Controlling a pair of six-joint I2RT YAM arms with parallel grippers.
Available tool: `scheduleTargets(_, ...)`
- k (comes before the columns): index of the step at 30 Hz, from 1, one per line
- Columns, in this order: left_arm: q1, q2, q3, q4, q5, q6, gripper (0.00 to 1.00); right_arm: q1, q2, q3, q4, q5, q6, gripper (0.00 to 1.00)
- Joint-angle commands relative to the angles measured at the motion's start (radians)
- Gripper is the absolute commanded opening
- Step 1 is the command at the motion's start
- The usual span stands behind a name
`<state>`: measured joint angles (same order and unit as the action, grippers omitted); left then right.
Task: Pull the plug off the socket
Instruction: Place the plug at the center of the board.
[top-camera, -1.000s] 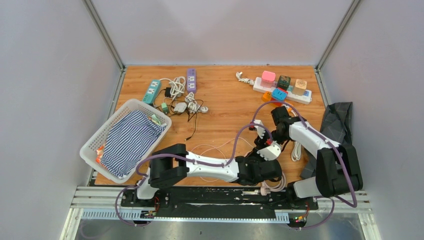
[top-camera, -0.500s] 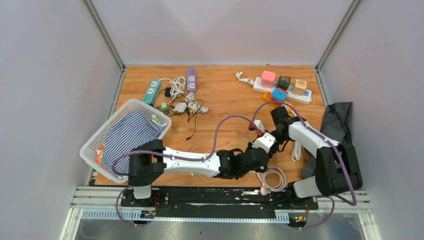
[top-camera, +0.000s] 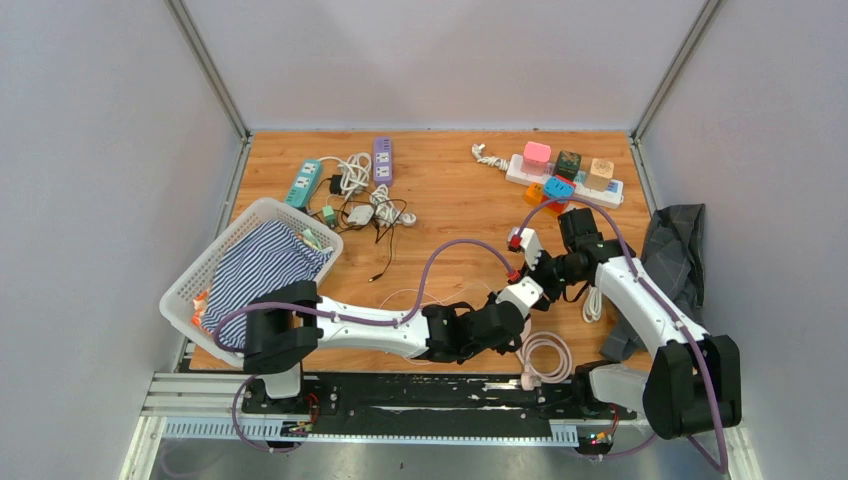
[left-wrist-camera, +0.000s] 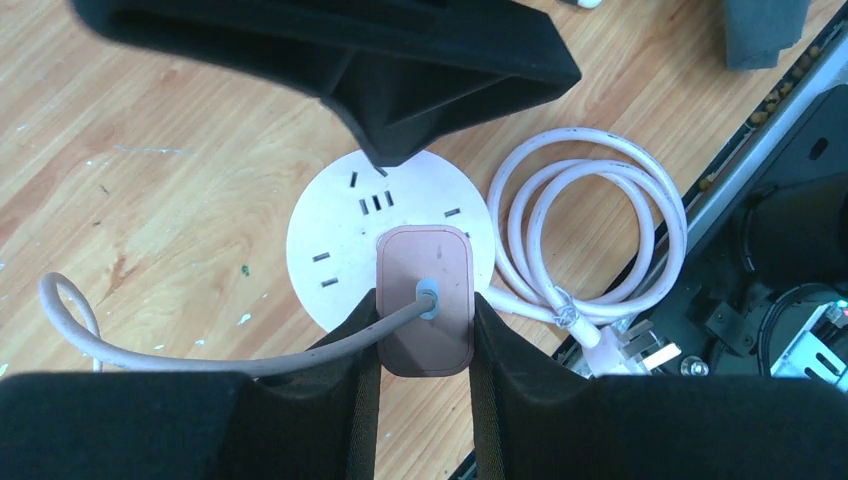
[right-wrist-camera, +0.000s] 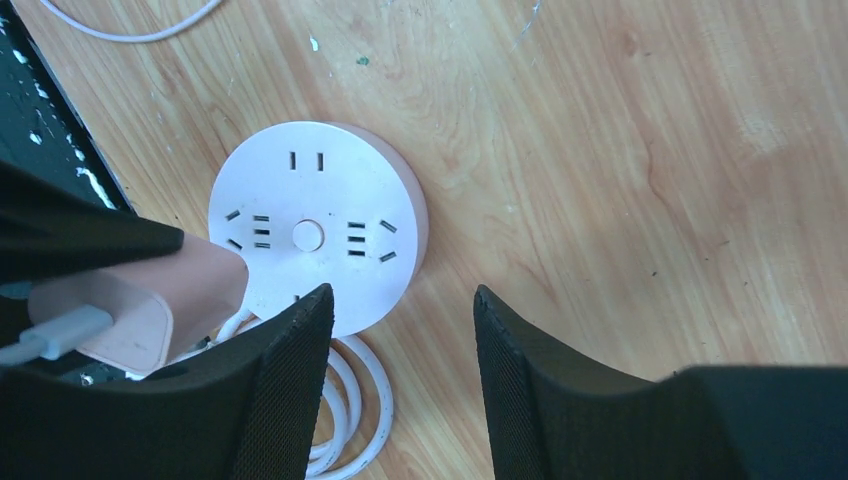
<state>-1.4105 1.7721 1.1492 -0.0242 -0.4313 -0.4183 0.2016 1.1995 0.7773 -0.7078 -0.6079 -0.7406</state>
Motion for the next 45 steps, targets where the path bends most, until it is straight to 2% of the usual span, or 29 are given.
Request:
scheduleTargets(1,-0.004,-0.073,-0.032,0.02,-0.024,0.027,0.0,-0.034,-0.047,0.027,-0.047,-0.051,-0.025,0.56)
scheduleTargets(9,-0.004,-0.129,-0.078,0.018,-0.066,0.059,0.0,-0.098,-0.098,0.038,-0.064,-0.001,-0.08,0.54)
scheduleTargets(16,0.002,-0.157,-0.093,-0.009,-0.122,0.085,0.0,-0.113,-0.091,0.0,-0.014,0.089,-0.101,0.54)
scheduleTargets(25,0.043,-0.175,-0.042,-0.138,-0.191,0.132,0.0,-0.126,-0.071,-0.01,0.0,0.126,-0.109,0.53)
scheduleTargets(36,0.168,-0.308,0.005,-0.3,-0.286,0.217,0.0,-0.128,-0.056,-0.013,0.005,0.138,-0.114,0.53)
scheduleTargets(45,0.322,-0.363,0.09,-0.378,-0.272,0.314,0.0,-0.128,-0.045,-0.015,0.007,0.146,-0.115,0.53)
